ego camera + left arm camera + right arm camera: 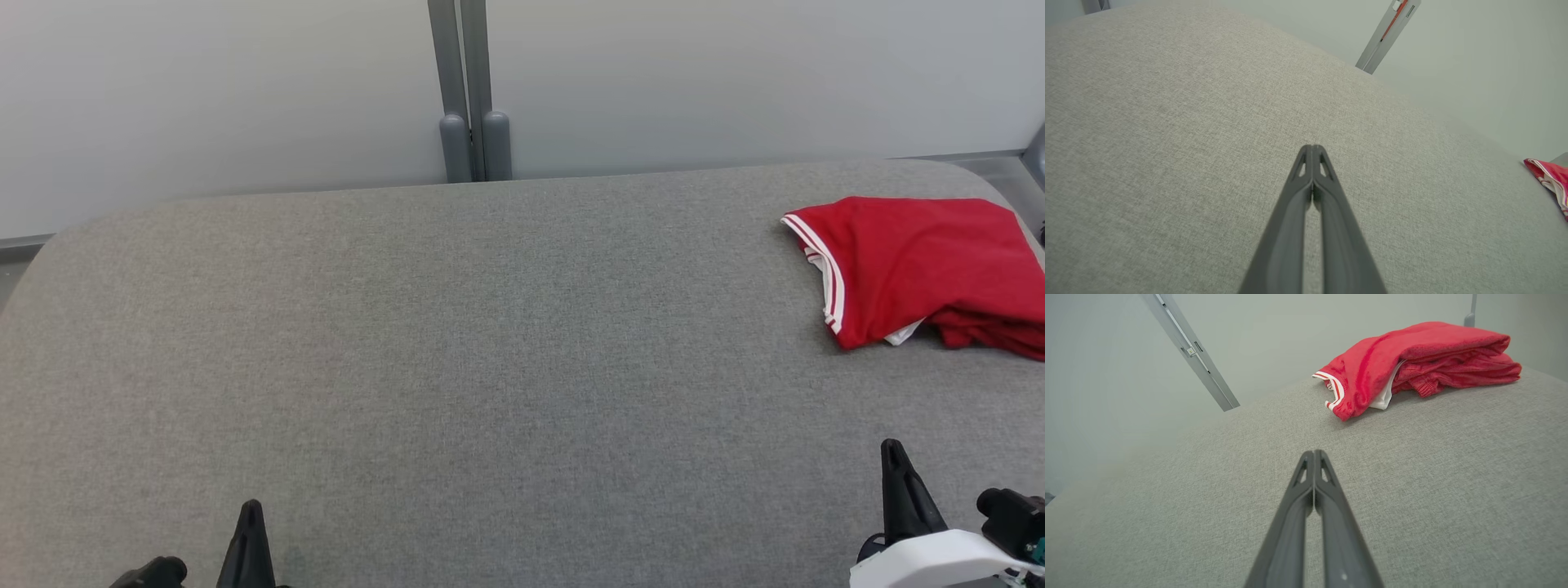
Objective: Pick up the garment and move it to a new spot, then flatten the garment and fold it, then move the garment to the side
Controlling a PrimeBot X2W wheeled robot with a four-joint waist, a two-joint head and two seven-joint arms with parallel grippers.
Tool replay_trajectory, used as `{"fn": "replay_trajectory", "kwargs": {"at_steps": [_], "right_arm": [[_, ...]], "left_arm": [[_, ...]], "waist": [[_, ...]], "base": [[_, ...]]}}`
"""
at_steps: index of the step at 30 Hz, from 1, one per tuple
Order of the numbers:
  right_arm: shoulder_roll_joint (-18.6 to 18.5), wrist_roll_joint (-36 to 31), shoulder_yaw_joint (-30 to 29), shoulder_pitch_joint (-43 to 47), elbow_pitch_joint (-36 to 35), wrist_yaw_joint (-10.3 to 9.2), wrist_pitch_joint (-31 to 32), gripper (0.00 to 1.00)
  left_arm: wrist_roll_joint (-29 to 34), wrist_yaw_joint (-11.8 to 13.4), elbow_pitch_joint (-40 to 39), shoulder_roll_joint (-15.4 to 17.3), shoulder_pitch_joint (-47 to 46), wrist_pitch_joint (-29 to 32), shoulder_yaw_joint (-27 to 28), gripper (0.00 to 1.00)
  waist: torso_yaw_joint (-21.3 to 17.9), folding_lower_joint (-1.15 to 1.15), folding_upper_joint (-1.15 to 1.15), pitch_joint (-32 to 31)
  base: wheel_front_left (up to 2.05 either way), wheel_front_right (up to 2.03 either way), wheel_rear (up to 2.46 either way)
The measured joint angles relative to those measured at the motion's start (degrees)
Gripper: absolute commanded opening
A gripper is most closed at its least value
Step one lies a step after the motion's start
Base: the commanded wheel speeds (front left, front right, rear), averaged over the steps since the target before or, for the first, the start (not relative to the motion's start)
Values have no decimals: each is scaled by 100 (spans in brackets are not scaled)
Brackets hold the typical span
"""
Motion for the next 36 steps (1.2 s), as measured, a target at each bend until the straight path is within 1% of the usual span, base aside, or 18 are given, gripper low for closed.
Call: {"fn": "replay_trajectory", "kwargs": {"at_steps": [19, 36], "right_arm": [[-10, 1811, 38, -318, 77, -1, 421, 0], [-25, 3145, 62, -549, 141, -4, 740, 0]], "left_arm": [[-1625, -118, -74, 1, -285, 425, 147, 0], [-2776, -193, -130, 2, -518, 737, 265, 0]], "waist": [[-3, 0, 0, 18], [-5, 0, 0, 33]], "base": [[0, 0, 0], [0, 0, 0]]}}
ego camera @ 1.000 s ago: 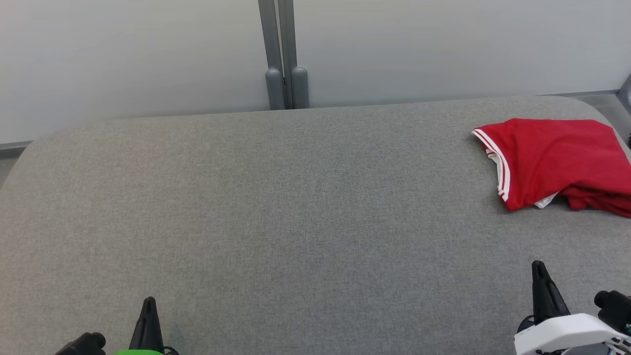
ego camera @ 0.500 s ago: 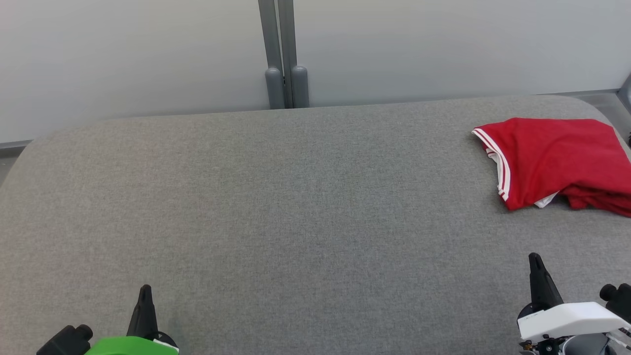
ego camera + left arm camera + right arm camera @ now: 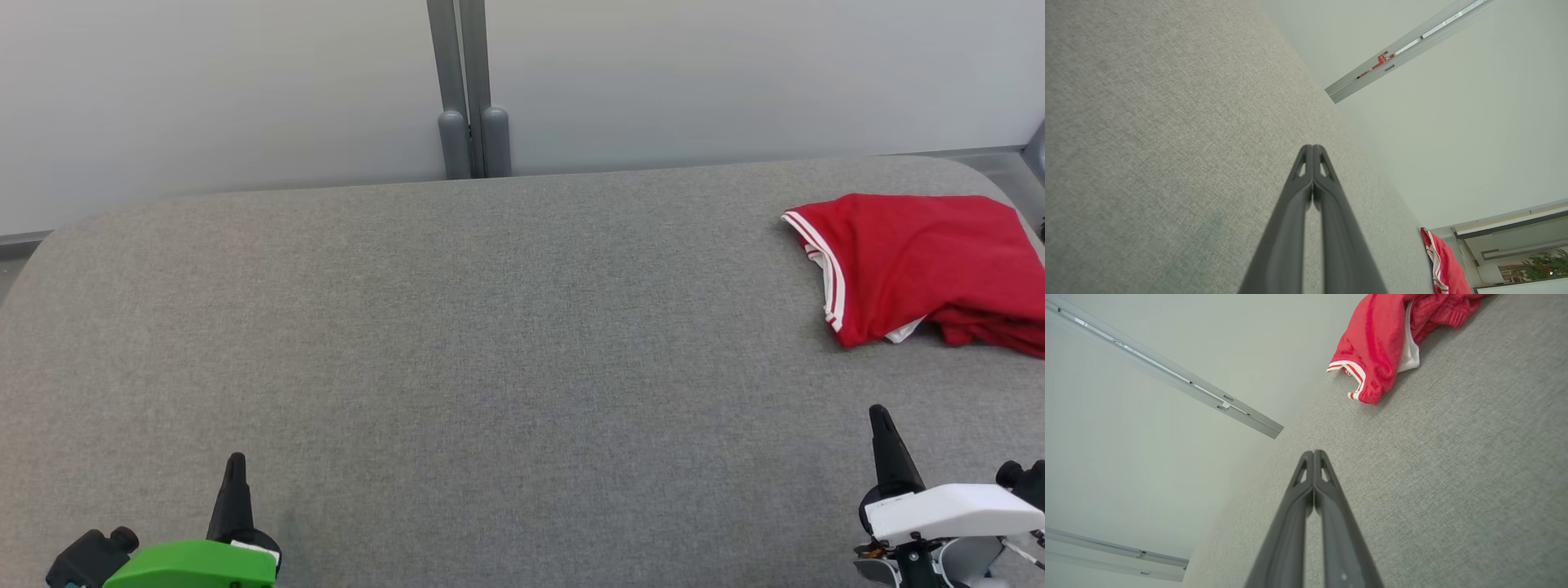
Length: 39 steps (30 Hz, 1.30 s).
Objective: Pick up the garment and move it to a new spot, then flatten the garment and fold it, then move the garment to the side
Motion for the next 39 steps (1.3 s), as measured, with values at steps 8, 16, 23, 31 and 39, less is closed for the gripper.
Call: {"fn": "replay_trajectory", "kwargs": {"at_steps": [8, 16, 23, 31, 39], "right_arm": [[-4, 544, 7, -84, 30, 0, 115, 0], [-9, 1079, 14, -174, 52, -1, 246, 0], [-15, 1494, 20, -242, 71, -1, 354, 0], [-20, 1957, 26, -340, 91, -1, 460, 0], [-24, 2374, 33, -402, 112, -1, 559, 0]], "left_arm": [[-472, -32, -24, 0, -93, 120, 45, 0], [-970, -56, -48, 1, -182, 261, 87, 0], [-1340, -93, -63, 2, -265, 354, 123, 0], [-1736, -107, -81, 5, -339, 464, 165, 0], [-2097, -147, -98, 7, -416, 564, 200, 0]], "waist": [[-1, 0, 0, 7], [-2, 0, 0, 15], [-4, 0, 0, 21], [-4, 0, 0, 29], [-6, 0, 0, 36]], "base": [[0, 0, 0], [0, 0, 0], [0, 0, 0], [0, 0, 0], [0, 0, 0]]}}
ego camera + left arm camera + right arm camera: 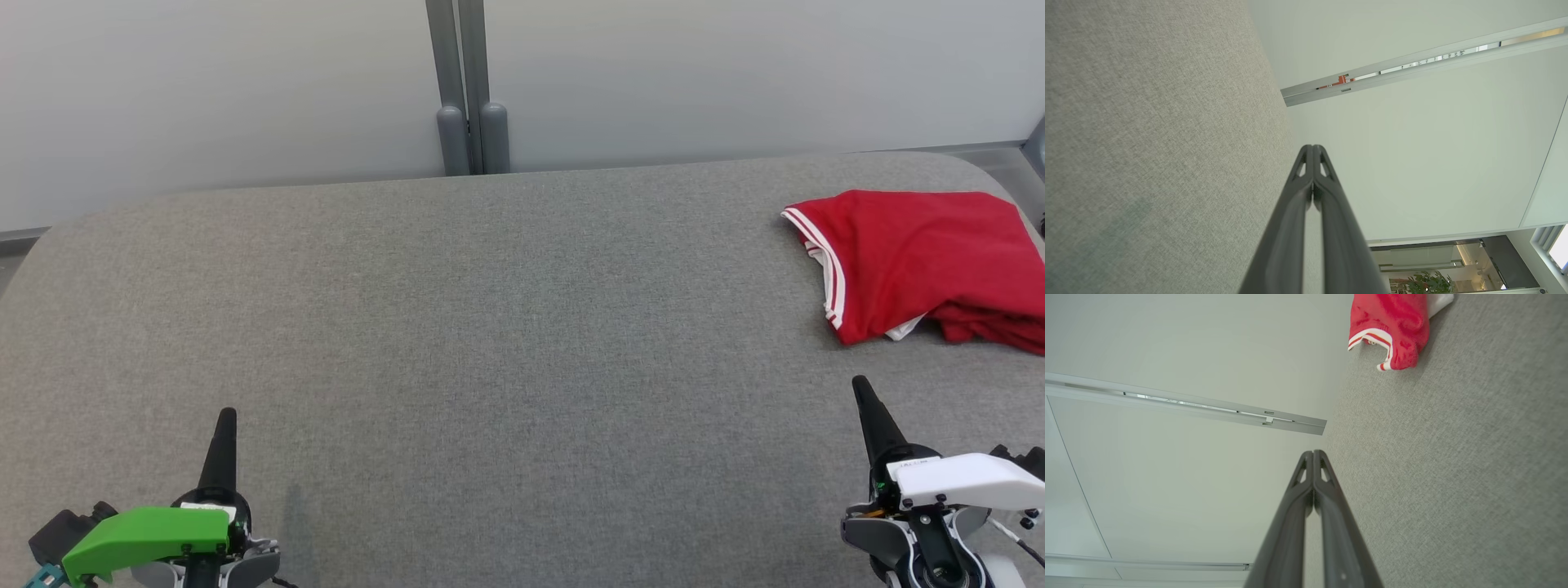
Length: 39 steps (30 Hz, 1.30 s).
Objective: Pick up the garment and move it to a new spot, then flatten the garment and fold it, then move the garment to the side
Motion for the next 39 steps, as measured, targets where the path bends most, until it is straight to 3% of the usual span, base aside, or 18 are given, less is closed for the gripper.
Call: {"fn": "replay_trajectory", "kwargs": {"at_steps": [39], "right_arm": [[-18, 1544, 26, -293, 75, 0, 360, 0]], "left_arm": [[-1372, -86, -67, 9, -276, 356, 131, 0]], "waist": [[-5, 0, 0, 32]], "base": [[0, 0, 0]]}}
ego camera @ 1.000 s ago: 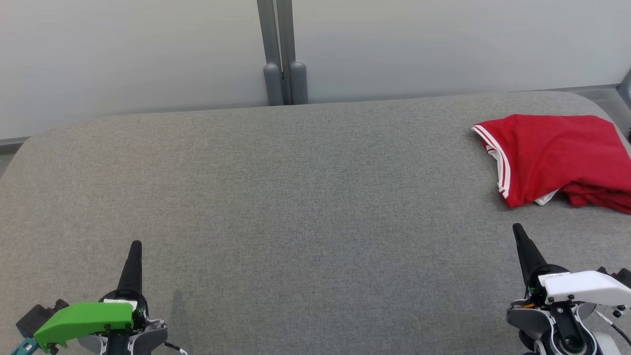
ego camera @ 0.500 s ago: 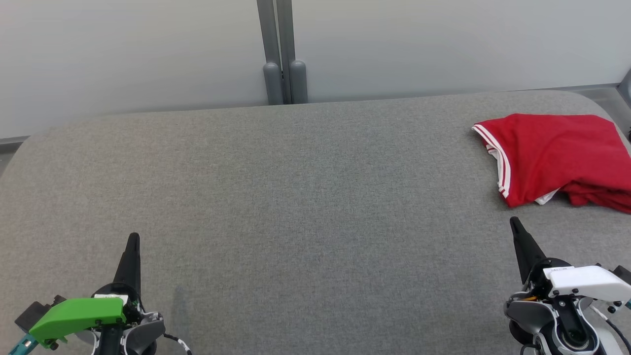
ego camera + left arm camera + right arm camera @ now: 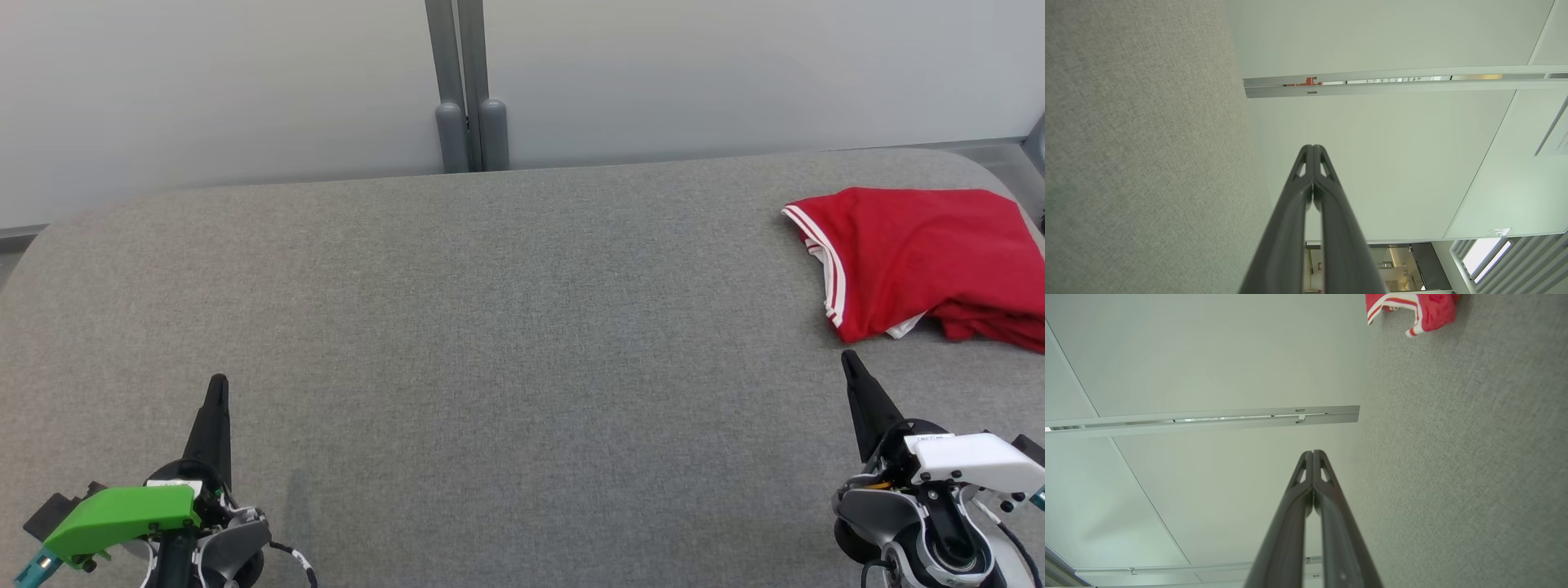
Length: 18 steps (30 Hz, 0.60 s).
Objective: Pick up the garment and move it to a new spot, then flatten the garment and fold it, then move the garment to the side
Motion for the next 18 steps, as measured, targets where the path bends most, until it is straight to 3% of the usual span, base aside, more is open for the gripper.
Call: {"fn": "replay_trajectory", "kwargs": {"at_steps": [18], "right_arm": [[0, 0, 0, 0, 1, 0, 0, 0]], "left_arm": [[0, 0, 0, 0, 0, 1, 1, 0]], "waist": [[0, 0, 0, 0]], "base": [[0, 0, 0]]}}
